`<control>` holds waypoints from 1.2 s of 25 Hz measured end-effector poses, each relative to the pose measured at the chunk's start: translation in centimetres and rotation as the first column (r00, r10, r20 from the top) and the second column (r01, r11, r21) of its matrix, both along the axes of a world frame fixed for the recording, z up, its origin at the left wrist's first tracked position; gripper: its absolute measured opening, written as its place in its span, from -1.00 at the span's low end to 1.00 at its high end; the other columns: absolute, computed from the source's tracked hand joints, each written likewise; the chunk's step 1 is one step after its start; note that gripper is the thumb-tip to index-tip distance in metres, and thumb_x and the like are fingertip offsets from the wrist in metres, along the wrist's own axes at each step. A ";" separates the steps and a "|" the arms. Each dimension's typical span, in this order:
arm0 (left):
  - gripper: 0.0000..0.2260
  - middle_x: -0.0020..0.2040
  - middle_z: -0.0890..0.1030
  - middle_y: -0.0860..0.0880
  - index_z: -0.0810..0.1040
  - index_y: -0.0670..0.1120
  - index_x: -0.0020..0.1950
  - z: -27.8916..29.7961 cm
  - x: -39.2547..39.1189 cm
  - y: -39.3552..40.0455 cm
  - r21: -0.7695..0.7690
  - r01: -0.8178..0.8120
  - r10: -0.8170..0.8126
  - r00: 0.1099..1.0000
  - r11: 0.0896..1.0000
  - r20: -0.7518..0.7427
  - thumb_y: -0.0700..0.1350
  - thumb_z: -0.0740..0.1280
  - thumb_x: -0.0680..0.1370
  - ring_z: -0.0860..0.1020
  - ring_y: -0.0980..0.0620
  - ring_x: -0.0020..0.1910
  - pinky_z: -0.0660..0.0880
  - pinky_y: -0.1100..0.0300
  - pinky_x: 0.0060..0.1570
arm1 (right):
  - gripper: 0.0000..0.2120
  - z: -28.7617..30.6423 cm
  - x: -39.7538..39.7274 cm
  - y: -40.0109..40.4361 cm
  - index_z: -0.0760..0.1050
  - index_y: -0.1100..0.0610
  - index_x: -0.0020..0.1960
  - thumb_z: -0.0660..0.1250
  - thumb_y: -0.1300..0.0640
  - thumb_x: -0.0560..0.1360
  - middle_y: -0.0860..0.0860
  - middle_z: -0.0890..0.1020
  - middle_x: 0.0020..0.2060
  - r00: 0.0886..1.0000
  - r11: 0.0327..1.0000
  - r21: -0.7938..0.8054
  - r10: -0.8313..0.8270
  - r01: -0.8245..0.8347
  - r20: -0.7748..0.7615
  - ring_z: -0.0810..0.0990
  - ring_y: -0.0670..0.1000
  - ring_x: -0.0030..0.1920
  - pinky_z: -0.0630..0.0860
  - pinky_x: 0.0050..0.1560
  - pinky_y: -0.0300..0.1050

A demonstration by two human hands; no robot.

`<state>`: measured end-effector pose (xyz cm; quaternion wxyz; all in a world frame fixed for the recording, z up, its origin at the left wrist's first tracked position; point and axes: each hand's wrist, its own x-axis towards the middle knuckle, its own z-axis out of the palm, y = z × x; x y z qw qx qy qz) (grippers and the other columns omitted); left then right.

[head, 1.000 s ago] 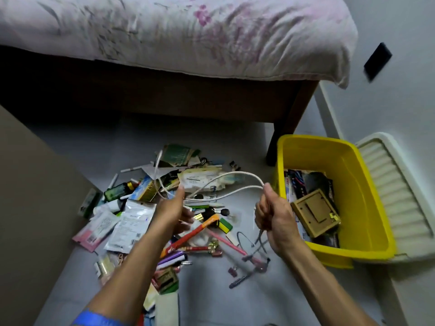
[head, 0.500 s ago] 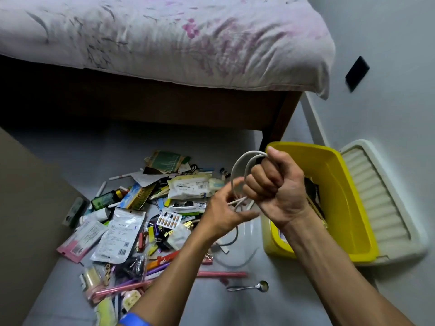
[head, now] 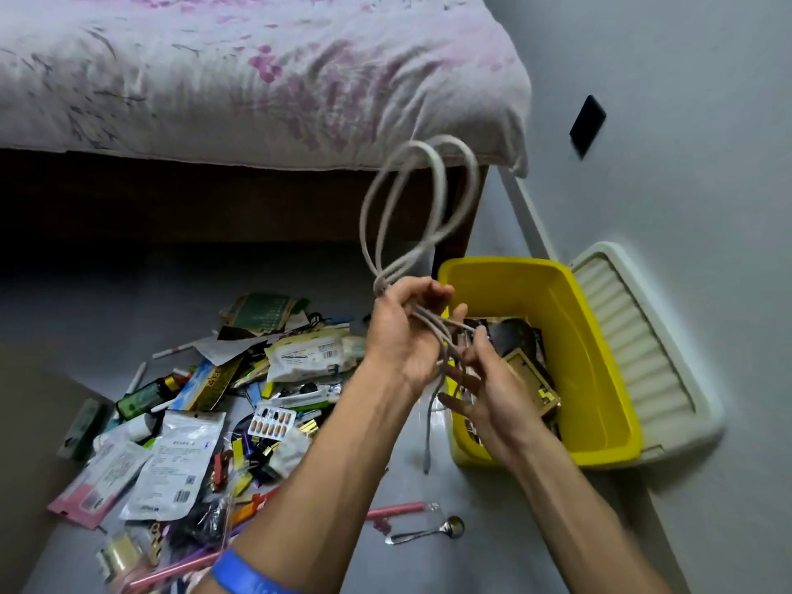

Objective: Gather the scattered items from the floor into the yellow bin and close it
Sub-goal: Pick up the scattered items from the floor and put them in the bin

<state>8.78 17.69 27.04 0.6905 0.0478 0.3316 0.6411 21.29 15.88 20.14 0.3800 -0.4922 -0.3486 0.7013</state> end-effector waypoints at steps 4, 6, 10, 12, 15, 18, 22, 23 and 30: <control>-0.62 -0.48 0.37 -0.02 0.33 -0.09 -0.39 4.8 3.5 3.6 0.007 0.030 -0.031 0.992 1.000 0.125 -0.05 0.22 0.63 0.45 0.05 -0.47 0.54 -0.10 -0.03 | -0.22 1.6 3.5 2.0 0.22 -0.18 0.43 0.55 -0.08 0.33 -0.01 0.60 0.20 0.997 0.941 0.335 -0.066 0.052 0.032 0.67 0.10 0.09 0.63 -0.03 0.12; -0.56 -0.57 0.25 0.02 0.23 -0.05 -0.41 5.7 5.1 4.9 -0.039 0.113 -0.108 0.986 0.993 0.130 0.03 0.16 0.66 0.27 0.11 -0.64 0.50 0.10 -0.20 | -0.21 1.9 4.9 3.0 0.21 -0.15 0.37 0.59 0.00 0.30 0.03 0.61 0.10 0.943 0.865 0.481 -0.266 0.142 0.200 0.71 0.03 -0.07 0.65 -0.17 0.00; -0.58 -0.59 0.20 0.05 0.27 -0.04 -0.30 4.3 7.5 6.2 -0.096 0.464 -0.474 0.871 0.880 -0.130 0.22 0.16 0.62 0.16 0.15 -0.70 0.34 0.34 -0.51 | -0.38 1.9 8.0 5.1 0.29 -0.17 0.04 0.62 0.22 0.27 -0.02 0.56 -0.22 0.749 0.602 0.695 -0.648 0.394 0.136 0.62 -0.12 -0.26 0.58 -0.23 -0.23; -0.57 -0.47 0.37 -0.03 0.37 -0.09 -0.18 1.8 8.3 6.5 -0.222 0.455 -0.501 0.708 0.862 -0.498 0.26 0.15 0.59 0.34 0.09 -0.63 0.49 0.18 -0.37 | -0.40 1.4 9.5 5.8 0.32 -0.19 0.02 0.54 0.37 0.33 0.02 0.54 -0.21 0.760 0.580 0.718 -0.640 0.385 0.109 0.62 -0.09 -0.21 0.57 -0.16 -0.27; -0.65 0.04 0.57 -0.21 0.43 -0.19 0.13 -4.0 9.1 5.6 -0.338 0.232 -0.391 0.249 0.912 -0.886 0.08 0.06 0.67 0.59 -0.17 -0.04 0.49 0.00 -0.01 | -0.58 -1.3 11.0 6.1 0.48 0.06 0.10 0.40 0.48 0.40 0.10 0.60 -0.11 0.778 0.808 0.577 -0.438 0.122 0.450 0.58 -0.08 -0.21 0.48 -0.21 -0.41; -0.78 0.13 0.54 -0.20 0.36 -0.16 0.26 -10.1 8.8 3.0 -0.466 0.213 -0.460 -0.079 0.859 -0.884 -0.16 0.11 0.63 0.52 -0.19 -0.02 0.44 0.01 -0.15 | -0.60 -5.5 12.9 3.9 0.43 0.23 0.33 0.33 0.37 0.51 0.21 0.60 0.05 0.755 0.987 0.057 -0.154 0.153 0.638 0.59 -0.08 -0.17 0.51 -0.25 -0.33; -0.76 0.13 0.55 -0.18 0.44 -0.12 0.21 -12.4 8.9 2.5 -0.482 0.360 -0.375 -0.327 0.799 -0.867 -0.25 0.23 0.55 0.51 -0.18 -0.01 0.39 0.06 -0.17 | -0.59 -7.6 14.2 2.3 0.45 0.09 0.34 0.37 0.03 0.52 0.13 0.63 0.13 0.779 0.981 0.021 -0.164 0.191 0.606 0.61 0.16 0.09 0.56 0.09 0.12; -0.79 0.09 0.57 -0.18 0.47 -0.11 0.14 -12.4 8.9 2.5 -0.492 0.397 -0.338 -0.397 0.775 -0.853 -0.26 0.27 0.52 0.52 -0.19 0.00 0.44 0.04 -0.17 | -0.50 -7.2 14.0 2.1 0.43 0.01 0.36 0.39 -0.13 0.48 0.03 0.59 0.17 0.777 1.000 0.024 -0.008 -0.010 0.629 0.58 0.09 0.13 0.53 0.08 0.03; -0.77 0.09 0.61 -0.11 0.56 -0.07 0.17 -13.2 5.8 1.6 -0.260 0.432 -0.148 -0.277 0.863 -0.949 -0.04 0.17 0.64 0.54 -0.11 0.03 0.53 -0.02 0.02 | -0.87 -6.3 13.5 2.6 0.59 -0.05 -0.20 0.49 -0.06 0.41 -0.15 0.61 -0.29 0.315 0.700 -0.117 0.457 -0.705 0.832 0.55 -0.13 -0.23 0.44 -0.25 -0.22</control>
